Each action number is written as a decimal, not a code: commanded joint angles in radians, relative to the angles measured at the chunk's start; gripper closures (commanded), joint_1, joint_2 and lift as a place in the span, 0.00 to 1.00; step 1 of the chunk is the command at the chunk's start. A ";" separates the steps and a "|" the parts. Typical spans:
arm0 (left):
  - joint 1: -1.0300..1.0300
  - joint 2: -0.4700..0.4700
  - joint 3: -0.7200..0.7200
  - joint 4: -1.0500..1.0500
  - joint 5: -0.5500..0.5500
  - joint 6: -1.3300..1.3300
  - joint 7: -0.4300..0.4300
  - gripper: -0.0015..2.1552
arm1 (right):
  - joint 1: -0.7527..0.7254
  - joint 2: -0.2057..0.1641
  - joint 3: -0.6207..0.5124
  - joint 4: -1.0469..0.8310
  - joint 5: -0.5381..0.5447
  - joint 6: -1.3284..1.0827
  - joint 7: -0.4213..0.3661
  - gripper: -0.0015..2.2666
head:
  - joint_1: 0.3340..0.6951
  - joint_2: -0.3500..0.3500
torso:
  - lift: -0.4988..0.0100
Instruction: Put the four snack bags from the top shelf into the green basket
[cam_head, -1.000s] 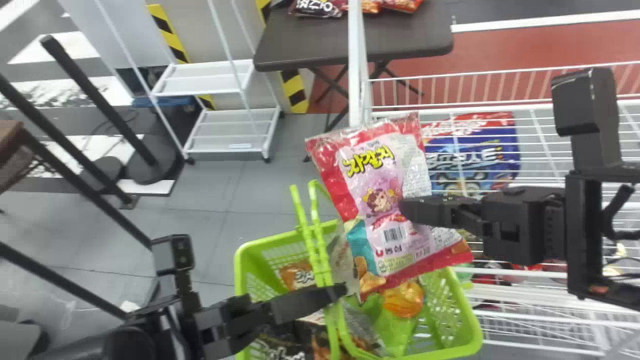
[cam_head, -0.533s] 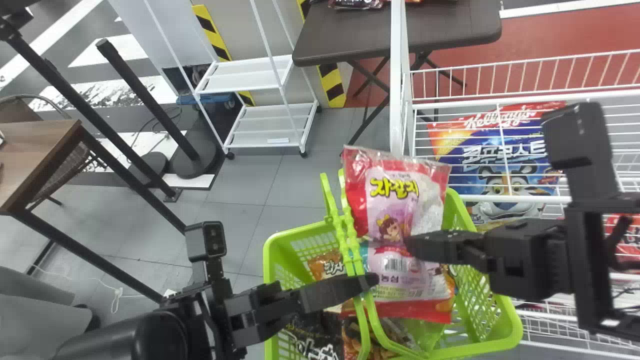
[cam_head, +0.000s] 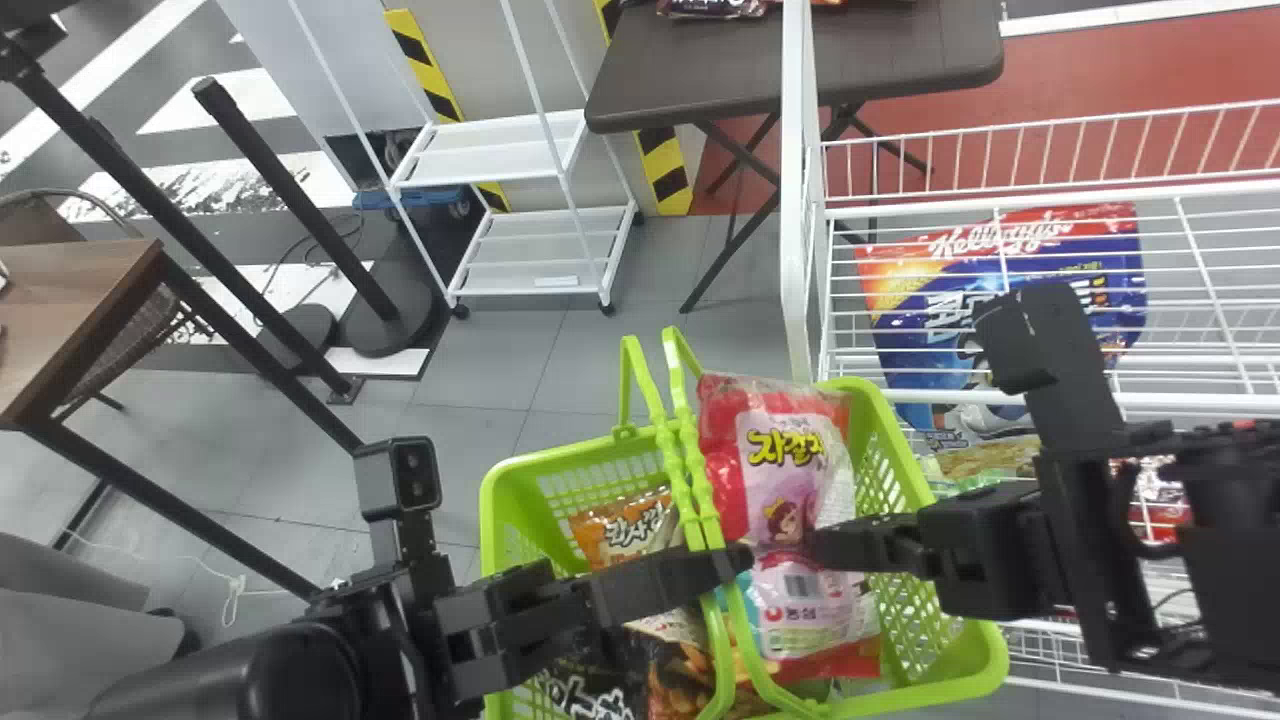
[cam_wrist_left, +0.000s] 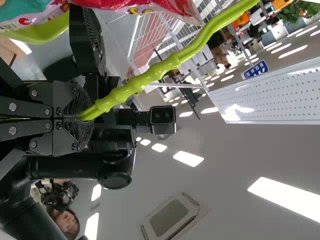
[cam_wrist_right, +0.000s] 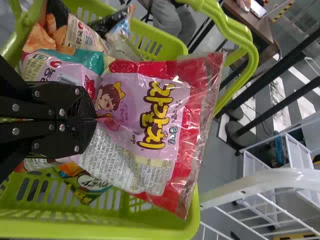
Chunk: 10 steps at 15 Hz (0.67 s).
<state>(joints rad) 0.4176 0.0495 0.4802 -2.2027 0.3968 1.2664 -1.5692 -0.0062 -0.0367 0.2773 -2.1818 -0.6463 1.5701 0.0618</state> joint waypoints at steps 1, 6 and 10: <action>0.007 0.001 0.009 -0.015 0.013 0.000 -0.011 1.00 | -0.018 0.000 0.020 0.034 0.036 0.002 -0.005 0.97 | 1.00 1.00 | 0.97; 0.009 0.001 0.008 -0.014 0.008 -0.003 -0.011 1.00 | -0.005 -0.022 0.014 -0.007 0.031 0.002 0.041 0.00 | 1.00 1.00 | 0.97; 0.007 0.001 0.023 -0.002 0.005 -0.003 -0.011 1.00 | 0.006 -0.015 -0.116 -0.104 -0.041 0.002 0.069 0.02 | 1.00 1.00 | 0.97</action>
<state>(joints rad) 0.4253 0.0504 0.4991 -2.2083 0.4023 1.2633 -1.5693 -0.0043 -0.0565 0.2153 -2.2540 -0.6682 1.5701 0.1230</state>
